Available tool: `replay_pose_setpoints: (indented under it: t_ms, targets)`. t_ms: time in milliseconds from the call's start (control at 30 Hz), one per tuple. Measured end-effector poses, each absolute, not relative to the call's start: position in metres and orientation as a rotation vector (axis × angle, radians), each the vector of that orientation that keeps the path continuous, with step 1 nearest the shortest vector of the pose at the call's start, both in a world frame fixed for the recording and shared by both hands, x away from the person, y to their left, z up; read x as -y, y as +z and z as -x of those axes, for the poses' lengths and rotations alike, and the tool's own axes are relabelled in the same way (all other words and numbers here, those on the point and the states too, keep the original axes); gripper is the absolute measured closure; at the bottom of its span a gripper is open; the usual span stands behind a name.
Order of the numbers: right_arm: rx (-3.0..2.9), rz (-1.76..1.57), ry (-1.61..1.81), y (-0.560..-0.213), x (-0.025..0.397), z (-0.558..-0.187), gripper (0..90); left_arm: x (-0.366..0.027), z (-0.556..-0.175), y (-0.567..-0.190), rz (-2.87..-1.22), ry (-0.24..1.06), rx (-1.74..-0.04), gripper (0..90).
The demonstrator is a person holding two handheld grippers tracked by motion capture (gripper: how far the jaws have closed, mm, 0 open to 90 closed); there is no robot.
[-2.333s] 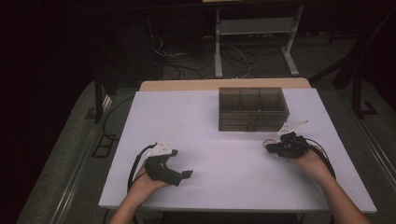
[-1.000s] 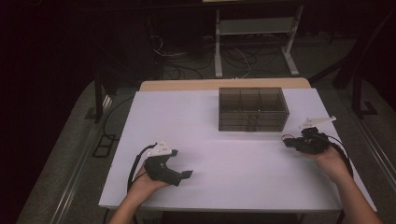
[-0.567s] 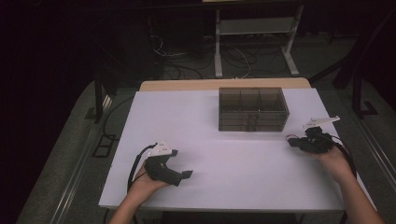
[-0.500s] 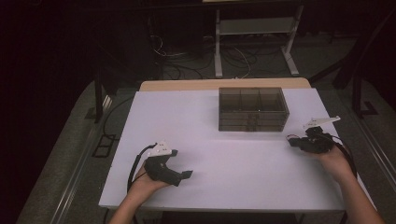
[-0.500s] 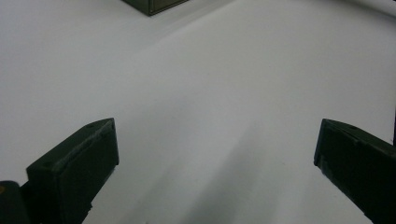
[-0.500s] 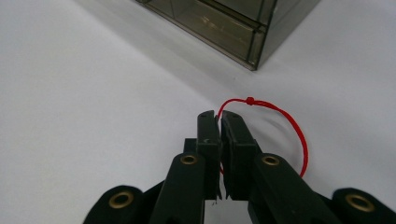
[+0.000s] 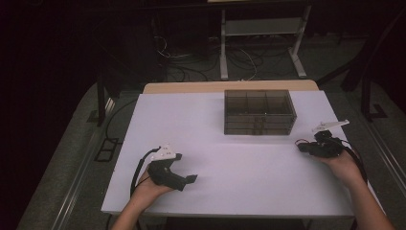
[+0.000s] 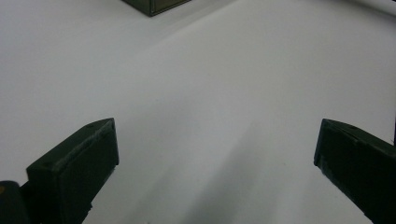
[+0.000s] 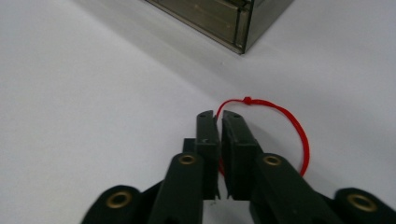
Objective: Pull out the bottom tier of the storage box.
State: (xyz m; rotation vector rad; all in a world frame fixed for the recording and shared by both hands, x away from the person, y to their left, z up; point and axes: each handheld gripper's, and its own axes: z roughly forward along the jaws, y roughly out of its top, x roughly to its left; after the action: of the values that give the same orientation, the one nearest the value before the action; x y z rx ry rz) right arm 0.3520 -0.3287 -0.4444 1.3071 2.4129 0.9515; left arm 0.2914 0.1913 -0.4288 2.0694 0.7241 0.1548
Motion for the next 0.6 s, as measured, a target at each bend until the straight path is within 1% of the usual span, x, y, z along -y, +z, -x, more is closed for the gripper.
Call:
replay_pose_setpoints:
  t_ms: [33, 100, 267, 300, 367, 600]
  targets:
    - [-2.411, -1.307, 0.955, -0.4444, 0.3289, -0.352, 80.2, -0.1911, -0.2913, -0.4289, -2.07, 0.153, -0.724, 0.0]
    - [-2.409, -1.31, 0.958, -0.444, 0.3288, -0.3518, 78.8, -0.191, -0.2912, -0.4291, -2.07, 0.151, -0.726, 0.0]
    - [-2.4, -1.313, 0.979, -0.443, 0.3279, -0.3514, 70.4, -0.191, -0.2912, -0.4292, -2.07, 0.151, -0.726, 0.0]
    - [-2.399, -1.311, 0.986, -0.4425, 0.3279, -0.3513, 70.0, -0.1908, -0.2912, -0.4293, -2.072, 0.152, -0.725, 0.0]
    - [-2.4, -1.307, 1.01, -0.4414, 0.3273, -0.3508, 65.7, -0.1906, -0.2908, -0.4296, -2.074, 0.15, -0.724, 0.0]
    - [-2.389, -1.289, 1.04, -0.4383, 0.3232, -0.3487, 57.1, -0.191, -0.2913, -0.4294, -2.071, 0.149, -0.726, 0.0]
